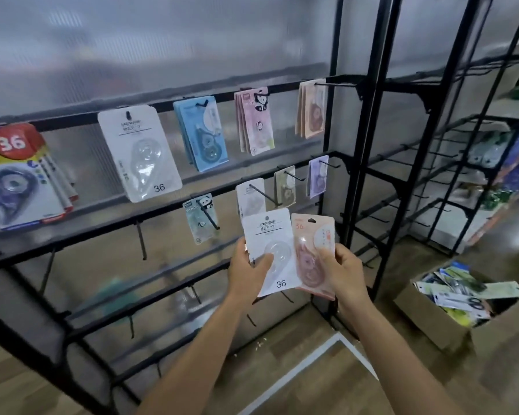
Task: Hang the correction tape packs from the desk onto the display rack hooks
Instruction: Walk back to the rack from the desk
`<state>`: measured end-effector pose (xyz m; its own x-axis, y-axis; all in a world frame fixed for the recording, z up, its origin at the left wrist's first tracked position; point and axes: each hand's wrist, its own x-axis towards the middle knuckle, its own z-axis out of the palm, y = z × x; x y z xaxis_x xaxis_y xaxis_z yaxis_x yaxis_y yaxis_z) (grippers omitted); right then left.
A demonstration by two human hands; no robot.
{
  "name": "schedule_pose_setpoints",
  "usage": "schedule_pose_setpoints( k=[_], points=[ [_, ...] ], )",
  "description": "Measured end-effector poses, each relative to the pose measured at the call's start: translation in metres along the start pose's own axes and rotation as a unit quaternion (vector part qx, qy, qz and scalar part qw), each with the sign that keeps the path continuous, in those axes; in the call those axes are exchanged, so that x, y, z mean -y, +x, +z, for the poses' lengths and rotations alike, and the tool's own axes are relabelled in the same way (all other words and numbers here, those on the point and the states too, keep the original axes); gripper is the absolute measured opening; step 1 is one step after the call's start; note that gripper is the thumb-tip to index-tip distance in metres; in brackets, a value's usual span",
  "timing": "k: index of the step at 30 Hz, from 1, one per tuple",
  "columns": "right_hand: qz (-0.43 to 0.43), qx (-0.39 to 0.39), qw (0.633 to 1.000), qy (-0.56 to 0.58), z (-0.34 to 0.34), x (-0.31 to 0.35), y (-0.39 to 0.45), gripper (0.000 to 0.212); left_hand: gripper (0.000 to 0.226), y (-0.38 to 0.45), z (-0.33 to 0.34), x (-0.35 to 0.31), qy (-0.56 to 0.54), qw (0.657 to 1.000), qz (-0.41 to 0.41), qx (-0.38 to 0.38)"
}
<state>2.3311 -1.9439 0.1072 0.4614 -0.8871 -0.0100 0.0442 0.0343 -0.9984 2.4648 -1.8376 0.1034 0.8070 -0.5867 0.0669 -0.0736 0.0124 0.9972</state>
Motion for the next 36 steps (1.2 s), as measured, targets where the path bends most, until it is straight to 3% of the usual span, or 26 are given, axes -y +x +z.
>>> schedule_pose_setpoints(
  k=[3, 10, 16, 23, 27, 31, 36],
  points=[
    [0.013, 0.006, 1.000, -0.008, -0.005, -0.008, 0.039, 0.012, 0.038, 0.024, 0.019, 0.002, 0.014, 1.000, -0.018, -0.006],
    [0.036, 0.013, 0.999, -0.026, 0.003, -0.024, 0.123, 0.014, 0.007, 0.091, 0.053, 0.024, 0.011, 1.000, -0.020, -0.017],
    [0.056, 0.002, 0.998, -0.025, 0.004, -0.035, 0.176, 0.014, 0.012, 0.126, 0.069, 0.037, 0.107, 0.993, -0.007, -0.049],
    [0.055, 0.005, 0.998, -0.008, 0.018, -0.046, 0.213, 0.012, 0.018, 0.138, 0.074, 0.057, 0.109, 0.991, 0.019, -0.077],
    [0.056, 0.043, 0.997, 0.010, 0.028, -0.049, 0.230, 0.013, 0.024, 0.138, 0.077, 0.060, 0.108, 0.989, 0.032, -0.099],
    [0.048, 0.088, 0.995, -0.015, 0.036, -0.054, 0.246, 0.012, 0.010, 0.138, 0.080, 0.061, 0.098, 0.985, 0.040, -0.135],
    [0.040, 0.128, 0.990, -0.034, 0.046, -0.050, 0.264, 0.014, 0.013, 0.145, 0.082, 0.067, 0.120, 0.977, 0.028, -0.174]
  ],
)
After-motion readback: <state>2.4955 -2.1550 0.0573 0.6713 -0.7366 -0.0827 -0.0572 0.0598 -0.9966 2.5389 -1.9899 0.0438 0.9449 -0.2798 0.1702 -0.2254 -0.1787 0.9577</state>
